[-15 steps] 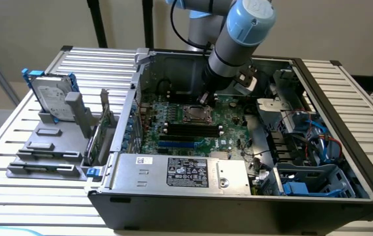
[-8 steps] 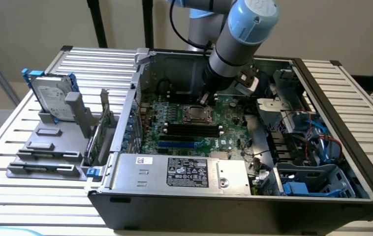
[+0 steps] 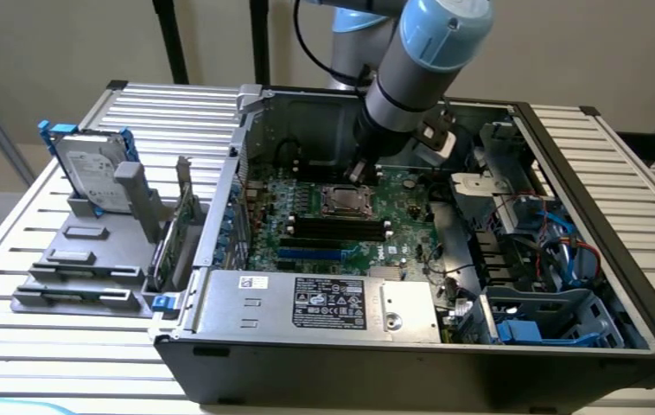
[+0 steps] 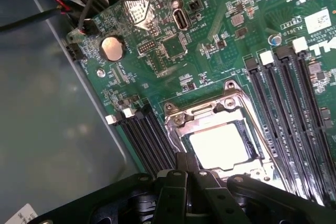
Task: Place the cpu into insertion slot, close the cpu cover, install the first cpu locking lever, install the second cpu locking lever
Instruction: 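Install the first cpu locking lever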
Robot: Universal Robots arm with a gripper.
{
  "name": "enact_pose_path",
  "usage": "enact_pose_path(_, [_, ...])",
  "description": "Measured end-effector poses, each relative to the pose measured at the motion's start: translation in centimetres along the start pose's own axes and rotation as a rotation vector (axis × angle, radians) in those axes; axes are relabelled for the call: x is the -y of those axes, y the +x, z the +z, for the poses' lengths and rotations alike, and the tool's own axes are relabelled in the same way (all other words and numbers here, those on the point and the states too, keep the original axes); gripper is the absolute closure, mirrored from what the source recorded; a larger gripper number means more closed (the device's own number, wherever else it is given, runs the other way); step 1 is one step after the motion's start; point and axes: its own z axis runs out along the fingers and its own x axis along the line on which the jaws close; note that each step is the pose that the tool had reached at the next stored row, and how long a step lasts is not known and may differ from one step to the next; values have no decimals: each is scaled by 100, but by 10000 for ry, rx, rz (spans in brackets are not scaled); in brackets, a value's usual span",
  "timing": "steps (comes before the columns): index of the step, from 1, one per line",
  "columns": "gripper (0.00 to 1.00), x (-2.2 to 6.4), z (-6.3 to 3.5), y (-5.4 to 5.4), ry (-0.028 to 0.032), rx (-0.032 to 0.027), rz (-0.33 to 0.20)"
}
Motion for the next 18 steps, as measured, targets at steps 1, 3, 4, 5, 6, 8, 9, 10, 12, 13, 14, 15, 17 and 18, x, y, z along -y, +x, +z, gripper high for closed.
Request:
enact_pose_path(1, [89,5,-19,-12,0,-1,0])
enact_pose_path(3, [89,17,-57,-37,0,1,1])
enact_pose_path(4, [89,22,-74,-50,0,0,0])
enact_pose_path(5, [89,27,-92,-63,0,0,0])
enact_pose_path(6, [89,32,-107,-77,0,1,1])
enact_pose_path(8, [89,41,-133,-108,-1,3,1])
enact_pose_path(9, [89,46,-144,-126,-3,5,1])
enact_pose_path(10, [89,51,-154,-142,-4,7,2])
enact_pose_path(12, [89,60,-175,-175,-7,14,2])
enact_pose_path(13, [89,65,-186,-191,-9,19,4])
enact_pose_path(14, [89,69,-196,-208,-11,21,4])
enact_pose_path(15, [89,73,-206,-224,-13,25,4])
enact_pose_path(17, [89,81,-228,-256,-16,32,5])
enact_pose_path(18, [89,85,-240,-275,-18,34,6])
